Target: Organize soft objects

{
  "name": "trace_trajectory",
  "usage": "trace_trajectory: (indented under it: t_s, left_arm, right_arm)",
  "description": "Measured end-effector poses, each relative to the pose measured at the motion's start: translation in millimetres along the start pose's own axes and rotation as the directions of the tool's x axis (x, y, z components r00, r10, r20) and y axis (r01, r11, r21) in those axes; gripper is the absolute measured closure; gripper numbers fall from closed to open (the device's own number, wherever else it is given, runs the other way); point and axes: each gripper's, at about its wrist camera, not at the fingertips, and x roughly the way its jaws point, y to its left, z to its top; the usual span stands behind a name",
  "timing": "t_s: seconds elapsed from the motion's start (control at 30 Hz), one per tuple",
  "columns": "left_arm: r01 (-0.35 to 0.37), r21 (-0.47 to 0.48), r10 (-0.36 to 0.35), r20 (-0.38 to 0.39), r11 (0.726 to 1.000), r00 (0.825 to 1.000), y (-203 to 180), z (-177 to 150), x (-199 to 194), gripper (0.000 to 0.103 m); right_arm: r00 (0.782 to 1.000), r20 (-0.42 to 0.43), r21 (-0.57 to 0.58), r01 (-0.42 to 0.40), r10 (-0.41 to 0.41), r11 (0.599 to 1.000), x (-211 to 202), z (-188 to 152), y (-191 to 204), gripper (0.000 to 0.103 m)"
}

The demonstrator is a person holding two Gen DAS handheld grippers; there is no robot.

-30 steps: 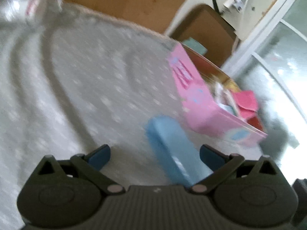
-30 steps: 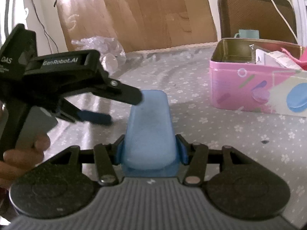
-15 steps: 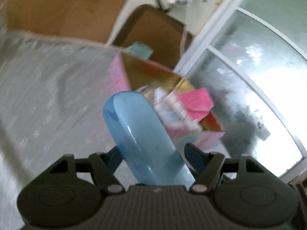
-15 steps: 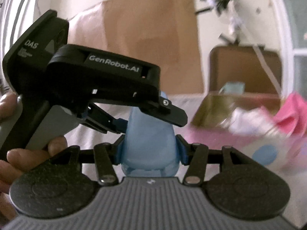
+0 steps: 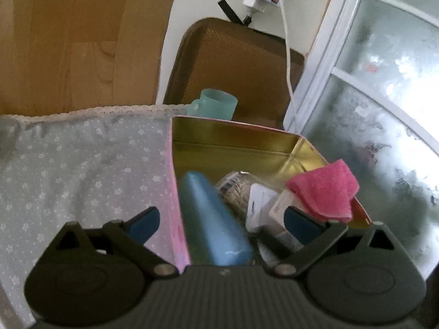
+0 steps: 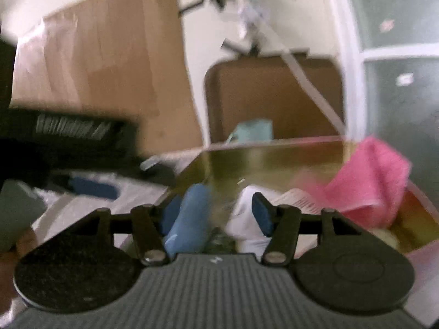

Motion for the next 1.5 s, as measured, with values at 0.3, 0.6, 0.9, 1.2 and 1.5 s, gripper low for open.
trace_trajectory:
  t_s: [0.3,0.6,0.9,1.2,1.5]
  left_arm:
    - [-0.001,0.019,0.0,0.044,1.0,0.999,21,-46,-34,0.003]
    - [-0.107,0.033,0.106,0.043,0.994,0.993,31,-82,-63,0.002]
    - [-0.22,0.091,0.213,0.081,0.971,0.974,21,-110,-96,0.001]
    - [-0.327,0.102,0.318,0.101,0.939,0.943,25,-134,-121,0.0]
    - [-0.358,0.075,0.35,0.093,0.931,0.932,34,-145,-132,0.0]
  right_arm:
    - [0.982,0.022,0.121,0.182,-0.186,0.976,-41,17,-87,0.045]
    - [0.998,0.014,0.22,0.062,-0.067,0.973,-81,-21,-45,0.044]
    - [0.999,-0.042,0.18,0.0,0.007,0.984,-100,-34,13,0.044]
    - [0.999,-0.037,0.145,-0.027,0.033,0.989,-114,-34,48,0.037]
    - [0.999,-0.033,0.148,-0.016,0.021,0.989,-121,-37,58,0.027]
